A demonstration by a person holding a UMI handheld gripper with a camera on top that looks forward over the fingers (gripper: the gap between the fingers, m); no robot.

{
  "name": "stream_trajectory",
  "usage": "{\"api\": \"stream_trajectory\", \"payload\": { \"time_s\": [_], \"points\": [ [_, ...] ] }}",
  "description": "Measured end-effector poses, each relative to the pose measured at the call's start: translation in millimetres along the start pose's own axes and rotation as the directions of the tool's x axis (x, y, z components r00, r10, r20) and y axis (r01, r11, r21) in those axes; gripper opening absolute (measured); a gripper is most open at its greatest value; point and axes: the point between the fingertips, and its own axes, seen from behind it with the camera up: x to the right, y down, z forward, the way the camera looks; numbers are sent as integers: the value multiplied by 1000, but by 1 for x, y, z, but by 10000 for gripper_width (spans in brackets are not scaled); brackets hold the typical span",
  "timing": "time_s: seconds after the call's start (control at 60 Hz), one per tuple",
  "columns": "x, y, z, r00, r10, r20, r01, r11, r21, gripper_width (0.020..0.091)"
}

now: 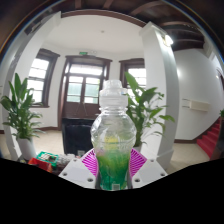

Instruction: Pour water

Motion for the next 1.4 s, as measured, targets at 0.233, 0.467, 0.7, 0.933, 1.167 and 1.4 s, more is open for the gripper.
{"api": "stream_trajectory", "payload": {
  "time_s": [0.233, 0.467, 0.7, 0.933, 1.167, 1.4],
  "points": [
    [103, 92, 30, 989, 78, -126, -88, 993, -77, 357],
    [110, 183, 45, 991, 95, -93, -112, 975, -193, 359],
    [107, 186, 44, 992, 79, -98, -97, 976, -193, 458],
    [102, 199, 20, 993, 74, -90, -96, 956, -277, 853],
    [65, 192, -77, 993, 119, -3, -115, 951, -288, 853],
    [6, 157, -187, 983, 148, 112, -113, 954, -277, 846]
  ]
}}
